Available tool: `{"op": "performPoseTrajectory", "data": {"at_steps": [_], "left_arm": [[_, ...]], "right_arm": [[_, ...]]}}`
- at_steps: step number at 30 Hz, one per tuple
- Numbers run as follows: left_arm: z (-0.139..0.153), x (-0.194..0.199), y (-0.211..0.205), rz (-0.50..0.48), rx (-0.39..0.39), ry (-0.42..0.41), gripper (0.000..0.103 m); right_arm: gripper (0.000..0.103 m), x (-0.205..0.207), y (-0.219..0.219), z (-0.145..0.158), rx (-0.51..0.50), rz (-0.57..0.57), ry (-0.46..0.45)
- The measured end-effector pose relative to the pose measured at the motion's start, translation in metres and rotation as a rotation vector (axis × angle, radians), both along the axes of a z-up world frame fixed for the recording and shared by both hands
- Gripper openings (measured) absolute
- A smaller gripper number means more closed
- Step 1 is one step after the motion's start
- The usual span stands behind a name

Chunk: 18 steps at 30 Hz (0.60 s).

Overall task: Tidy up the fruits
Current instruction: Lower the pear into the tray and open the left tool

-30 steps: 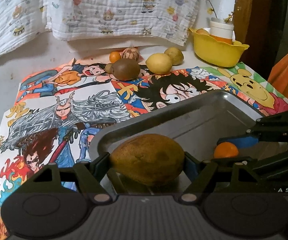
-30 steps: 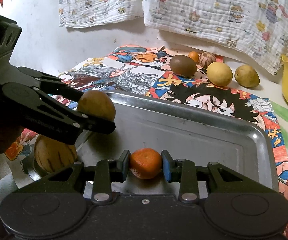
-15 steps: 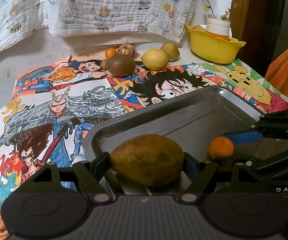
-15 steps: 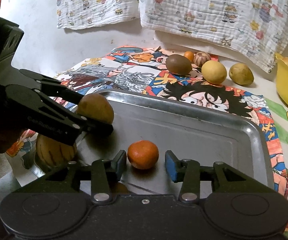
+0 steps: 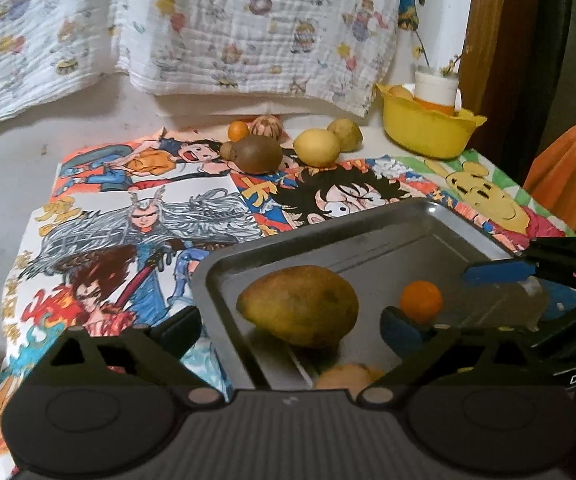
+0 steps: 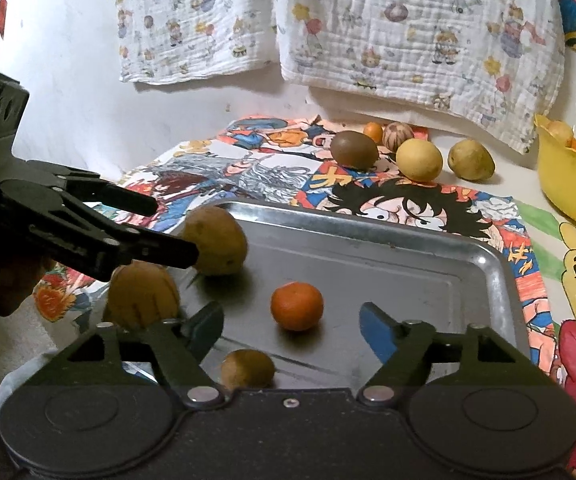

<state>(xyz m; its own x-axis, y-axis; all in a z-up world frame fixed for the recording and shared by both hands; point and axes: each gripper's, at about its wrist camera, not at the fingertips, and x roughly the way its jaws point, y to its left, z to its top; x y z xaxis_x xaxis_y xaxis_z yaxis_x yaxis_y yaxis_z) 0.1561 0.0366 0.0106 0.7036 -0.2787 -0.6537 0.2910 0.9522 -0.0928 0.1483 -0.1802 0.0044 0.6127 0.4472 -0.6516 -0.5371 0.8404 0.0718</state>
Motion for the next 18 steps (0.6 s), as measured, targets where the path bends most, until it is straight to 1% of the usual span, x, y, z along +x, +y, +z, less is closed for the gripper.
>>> {"op": "performPoseTrajectory", "data": {"at_steps": [2,3,5,7,11,14,18], "left_arm": [[0.002,-0.01,0.004,-0.001,0.0,-0.018,0.102],[0.003,-0.016,0.005,-0.003,0.0,-0.028,0.102],[0.005,-0.026,0.007,-0.014,-0.001,-0.051,0.102],[0.006,-0.037,0.009,-0.031,0.006,-0.072,0.102],[0.005,-0.058,0.007,-0.065,0.075,-0.088,0.102],[0.004,-0.07,0.006,-0.087,0.132,-0.101,0.102],[0.002,-0.08,0.007,-0.103,0.188,-0.093,0.102]], "right_arm": [[0.087,-0.006,-0.001,0.002,0.001,0.006,-0.009],[0.088,-0.009,-0.001,0.004,0.002,0.009,-0.012],[0.094,-0.015,-0.001,0.005,0.002,0.013,-0.014],[0.098,-0.021,-0.002,0.006,0.001,0.016,-0.017],[0.102,-0.031,-0.005,0.007,-0.019,0.014,-0.019],[0.102,-0.038,-0.008,0.008,-0.036,0.004,-0.021],[0.102,-0.043,-0.015,0.007,-0.077,-0.029,-0.013]]}}
